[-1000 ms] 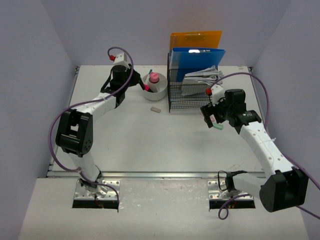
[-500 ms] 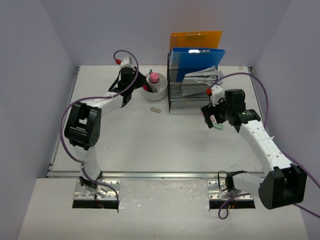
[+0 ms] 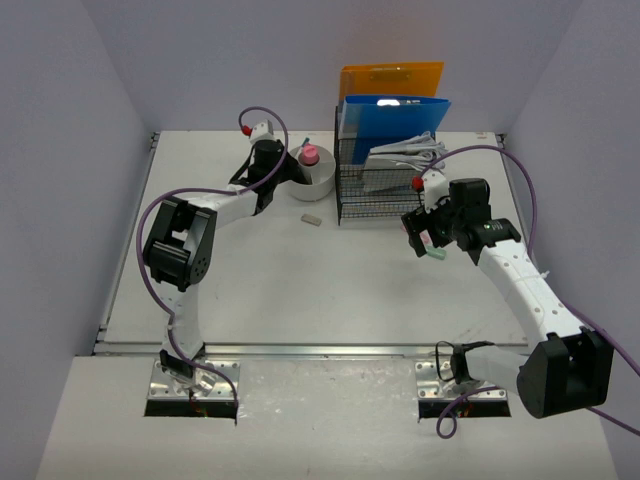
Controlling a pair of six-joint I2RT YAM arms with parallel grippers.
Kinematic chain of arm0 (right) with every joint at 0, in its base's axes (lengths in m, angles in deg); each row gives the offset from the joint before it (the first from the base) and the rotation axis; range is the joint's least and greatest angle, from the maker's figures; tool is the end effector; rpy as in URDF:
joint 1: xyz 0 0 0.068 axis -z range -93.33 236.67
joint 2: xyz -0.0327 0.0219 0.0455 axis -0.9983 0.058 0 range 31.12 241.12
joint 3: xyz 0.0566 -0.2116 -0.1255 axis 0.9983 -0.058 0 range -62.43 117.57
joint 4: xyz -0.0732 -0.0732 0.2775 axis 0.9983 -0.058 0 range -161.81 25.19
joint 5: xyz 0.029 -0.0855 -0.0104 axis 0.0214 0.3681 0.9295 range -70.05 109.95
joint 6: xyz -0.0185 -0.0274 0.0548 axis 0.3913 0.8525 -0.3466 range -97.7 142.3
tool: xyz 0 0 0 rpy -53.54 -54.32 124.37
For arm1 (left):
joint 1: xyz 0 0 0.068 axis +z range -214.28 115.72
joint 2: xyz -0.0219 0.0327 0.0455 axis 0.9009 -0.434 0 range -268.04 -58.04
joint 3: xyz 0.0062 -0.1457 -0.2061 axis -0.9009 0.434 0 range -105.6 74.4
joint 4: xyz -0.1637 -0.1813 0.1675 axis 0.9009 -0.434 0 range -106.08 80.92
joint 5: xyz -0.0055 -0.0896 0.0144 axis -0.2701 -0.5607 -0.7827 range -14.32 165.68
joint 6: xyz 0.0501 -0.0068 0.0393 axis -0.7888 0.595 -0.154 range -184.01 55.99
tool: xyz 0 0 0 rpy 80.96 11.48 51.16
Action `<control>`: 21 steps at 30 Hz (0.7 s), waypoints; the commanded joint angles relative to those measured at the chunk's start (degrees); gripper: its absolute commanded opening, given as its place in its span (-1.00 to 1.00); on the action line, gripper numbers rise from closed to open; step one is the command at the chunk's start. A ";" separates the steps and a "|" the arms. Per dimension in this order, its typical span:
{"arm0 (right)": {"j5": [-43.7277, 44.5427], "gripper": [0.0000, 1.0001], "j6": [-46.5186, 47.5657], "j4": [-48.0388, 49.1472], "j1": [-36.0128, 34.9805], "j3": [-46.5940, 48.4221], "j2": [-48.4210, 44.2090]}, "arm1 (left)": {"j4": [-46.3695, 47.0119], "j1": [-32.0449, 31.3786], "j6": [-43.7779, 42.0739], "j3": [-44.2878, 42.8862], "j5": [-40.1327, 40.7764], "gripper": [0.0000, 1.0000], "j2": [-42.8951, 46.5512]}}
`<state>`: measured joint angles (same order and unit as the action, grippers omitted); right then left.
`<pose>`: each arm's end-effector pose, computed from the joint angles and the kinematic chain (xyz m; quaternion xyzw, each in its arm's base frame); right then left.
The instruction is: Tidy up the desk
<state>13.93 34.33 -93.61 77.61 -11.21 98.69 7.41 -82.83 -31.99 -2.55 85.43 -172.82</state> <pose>0.2970 0.0527 0.2289 -0.1887 0.9038 0.0387 0.3821 0.4725 -0.1498 0.1638 -0.1441 0.8116 -0.1765 0.5380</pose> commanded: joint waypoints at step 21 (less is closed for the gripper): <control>-1.64 0.97 -0.48 0.85 0.45 -0.63 -0.67 | 6.82 3.79 -14.45 -5.28 -7.02 -0.50 -3.55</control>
<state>13.23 34.10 -93.92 77.72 -12.08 98.69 9.86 -79.57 -42.74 -5.13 82.64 -175.60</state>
